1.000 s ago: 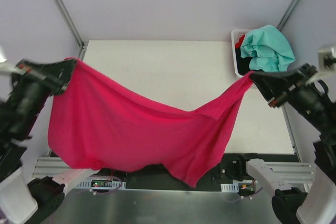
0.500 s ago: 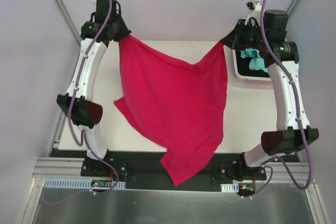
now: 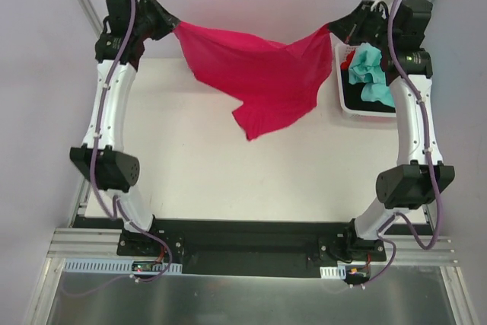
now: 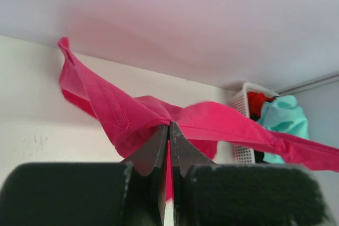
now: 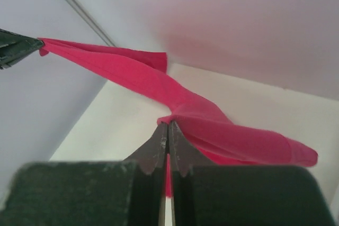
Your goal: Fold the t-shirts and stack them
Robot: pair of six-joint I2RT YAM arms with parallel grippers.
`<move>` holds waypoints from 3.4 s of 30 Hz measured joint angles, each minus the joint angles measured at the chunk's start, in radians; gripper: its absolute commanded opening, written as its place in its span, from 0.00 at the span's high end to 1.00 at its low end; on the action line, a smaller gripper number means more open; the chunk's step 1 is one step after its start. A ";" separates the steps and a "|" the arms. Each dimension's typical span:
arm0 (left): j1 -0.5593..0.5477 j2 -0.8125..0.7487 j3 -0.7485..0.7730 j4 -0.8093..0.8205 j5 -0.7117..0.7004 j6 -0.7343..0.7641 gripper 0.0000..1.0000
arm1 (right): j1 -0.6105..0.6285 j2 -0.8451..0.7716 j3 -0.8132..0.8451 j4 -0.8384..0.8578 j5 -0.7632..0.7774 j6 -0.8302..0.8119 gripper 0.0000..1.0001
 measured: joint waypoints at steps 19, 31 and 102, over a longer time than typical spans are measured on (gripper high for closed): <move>-0.008 -0.869 -0.600 0.061 0.004 0.052 1.00 | 0.027 -0.680 -0.282 -0.063 -0.055 0.005 0.99; -0.008 -0.772 -0.145 -0.087 0.004 0.103 1.00 | 0.030 -0.663 0.121 -0.174 -0.038 -0.032 0.99; -0.008 -0.602 -0.183 -0.003 -0.100 0.177 1.00 | -0.142 -0.307 0.309 0.302 -0.076 0.271 0.99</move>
